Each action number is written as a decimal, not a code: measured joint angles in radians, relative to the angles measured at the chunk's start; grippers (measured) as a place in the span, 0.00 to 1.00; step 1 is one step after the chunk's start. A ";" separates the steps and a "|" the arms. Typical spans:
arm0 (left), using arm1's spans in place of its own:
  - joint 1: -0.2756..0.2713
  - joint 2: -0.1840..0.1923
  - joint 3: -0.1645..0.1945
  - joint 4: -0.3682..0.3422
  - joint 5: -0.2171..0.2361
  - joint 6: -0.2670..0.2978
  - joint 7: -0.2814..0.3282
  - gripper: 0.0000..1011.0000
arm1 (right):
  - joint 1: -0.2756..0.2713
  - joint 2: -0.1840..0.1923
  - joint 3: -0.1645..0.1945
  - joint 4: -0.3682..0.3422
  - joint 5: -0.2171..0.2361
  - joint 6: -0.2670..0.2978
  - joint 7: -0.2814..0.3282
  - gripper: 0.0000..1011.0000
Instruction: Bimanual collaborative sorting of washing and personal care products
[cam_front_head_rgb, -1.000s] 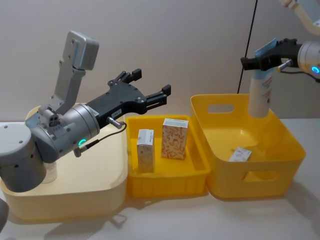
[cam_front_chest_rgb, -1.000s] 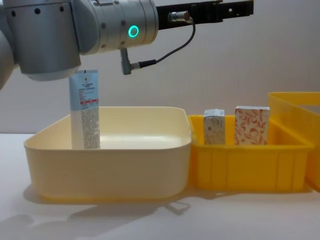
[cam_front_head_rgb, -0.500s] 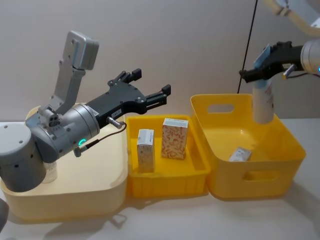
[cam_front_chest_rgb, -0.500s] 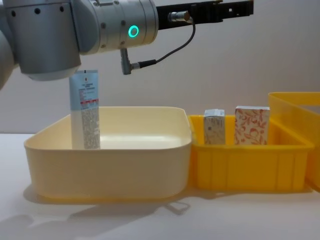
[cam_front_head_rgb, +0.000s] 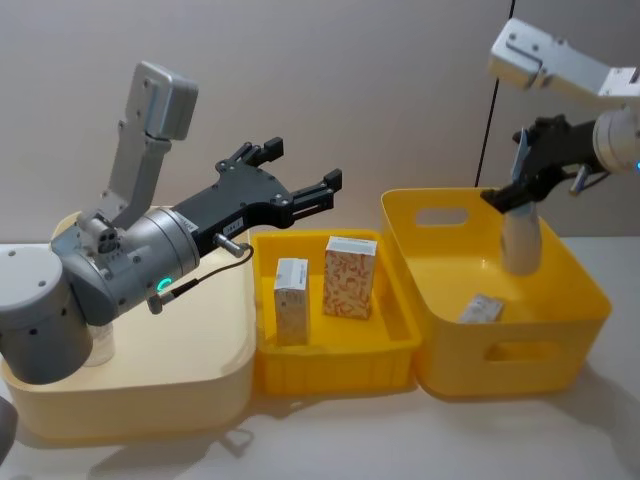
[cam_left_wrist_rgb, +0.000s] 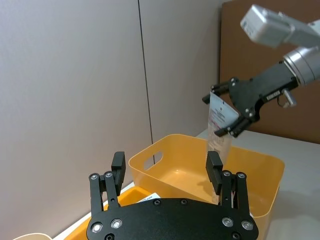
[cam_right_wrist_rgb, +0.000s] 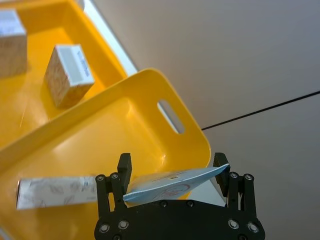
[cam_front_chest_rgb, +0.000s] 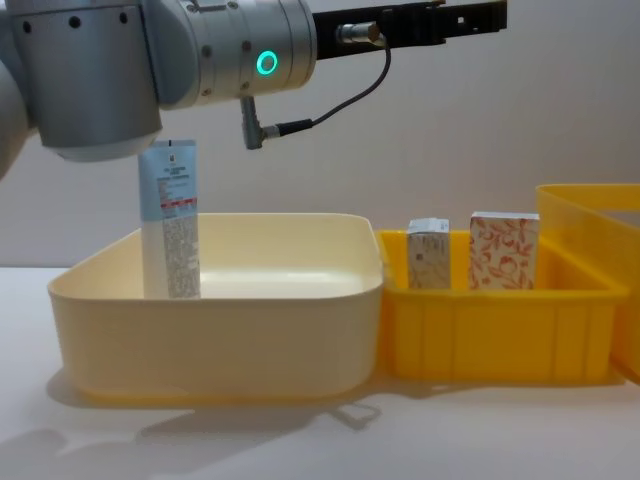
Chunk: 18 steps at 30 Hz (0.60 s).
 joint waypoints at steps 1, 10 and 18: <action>0.000 0.000 0.000 0.000 0.000 0.000 0.000 0.99 | 0.003 0.004 -0.010 0.001 -0.008 -0.008 0.011 0.99; 0.000 0.000 0.000 0.000 0.000 0.000 0.000 0.99 | 0.034 0.042 -0.124 0.019 -0.079 -0.084 0.119 0.99; 0.000 0.000 0.000 0.000 0.000 0.000 0.000 0.99 | 0.052 0.062 -0.219 0.033 -0.140 -0.148 0.210 0.99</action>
